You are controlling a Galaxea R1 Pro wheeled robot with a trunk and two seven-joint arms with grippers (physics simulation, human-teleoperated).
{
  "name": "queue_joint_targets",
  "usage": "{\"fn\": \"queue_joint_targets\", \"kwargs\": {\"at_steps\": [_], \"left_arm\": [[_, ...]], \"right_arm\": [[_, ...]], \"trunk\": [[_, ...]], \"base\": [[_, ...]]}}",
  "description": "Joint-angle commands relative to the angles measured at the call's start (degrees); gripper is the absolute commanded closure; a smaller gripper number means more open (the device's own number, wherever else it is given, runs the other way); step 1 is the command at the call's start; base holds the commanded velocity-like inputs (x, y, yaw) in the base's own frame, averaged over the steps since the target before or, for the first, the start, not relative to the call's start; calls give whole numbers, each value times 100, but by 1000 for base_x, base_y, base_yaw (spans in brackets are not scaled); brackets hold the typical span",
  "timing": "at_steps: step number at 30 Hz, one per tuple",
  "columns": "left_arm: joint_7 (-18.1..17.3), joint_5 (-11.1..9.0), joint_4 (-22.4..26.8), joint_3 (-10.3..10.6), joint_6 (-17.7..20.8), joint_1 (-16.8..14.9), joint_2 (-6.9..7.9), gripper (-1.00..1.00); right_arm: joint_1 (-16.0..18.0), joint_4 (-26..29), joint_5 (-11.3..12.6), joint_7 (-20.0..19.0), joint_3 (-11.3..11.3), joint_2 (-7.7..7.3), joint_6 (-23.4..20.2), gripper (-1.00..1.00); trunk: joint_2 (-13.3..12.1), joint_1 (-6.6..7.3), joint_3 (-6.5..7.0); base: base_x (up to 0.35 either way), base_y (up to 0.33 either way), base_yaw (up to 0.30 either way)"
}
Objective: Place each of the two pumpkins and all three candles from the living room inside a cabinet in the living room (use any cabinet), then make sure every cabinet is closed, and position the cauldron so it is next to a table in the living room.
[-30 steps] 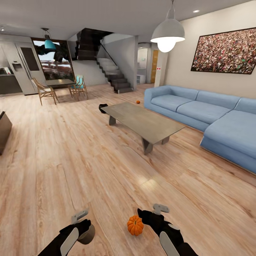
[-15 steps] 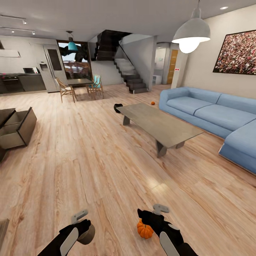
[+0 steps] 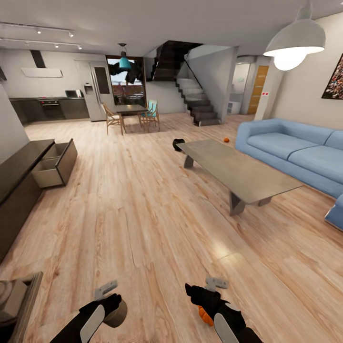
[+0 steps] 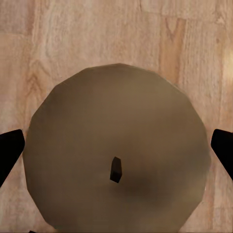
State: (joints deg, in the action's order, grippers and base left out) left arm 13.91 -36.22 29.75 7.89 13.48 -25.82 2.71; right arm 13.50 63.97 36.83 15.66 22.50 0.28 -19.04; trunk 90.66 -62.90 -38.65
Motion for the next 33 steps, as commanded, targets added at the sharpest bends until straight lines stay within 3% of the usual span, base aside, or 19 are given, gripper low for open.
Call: {"fn": "queue_joint_targets", "kwargs": {"at_steps": [1, 13, 24, 33], "left_arm": [[51, -52, 13, 48, 14, -2, 9, 100], [55, -49, 13, 46, 9, -2, -6, 100], [74, -53, 13, 50, 6, -2, -9, 100], [88, -51, 13, 54, -3, -2, -21, 100]], "right_arm": [[3, 11, 53, 51, 9, -2, -12, -100], [3, 10, 53, 51, 9, -2, -12, -100], [3, 3, 52, 51, 9, -2, -8, -100], [3, -25, 52, 51, 9, -2, -3, -100]], "trunk": [[3, 0, -5], [3, 0, -5], [3, 0, -5], [3, 0, -5]], "base": [[0, 191, 280], [39, 235, 280], [251, 211, 280], [312, 36, 280]]}}
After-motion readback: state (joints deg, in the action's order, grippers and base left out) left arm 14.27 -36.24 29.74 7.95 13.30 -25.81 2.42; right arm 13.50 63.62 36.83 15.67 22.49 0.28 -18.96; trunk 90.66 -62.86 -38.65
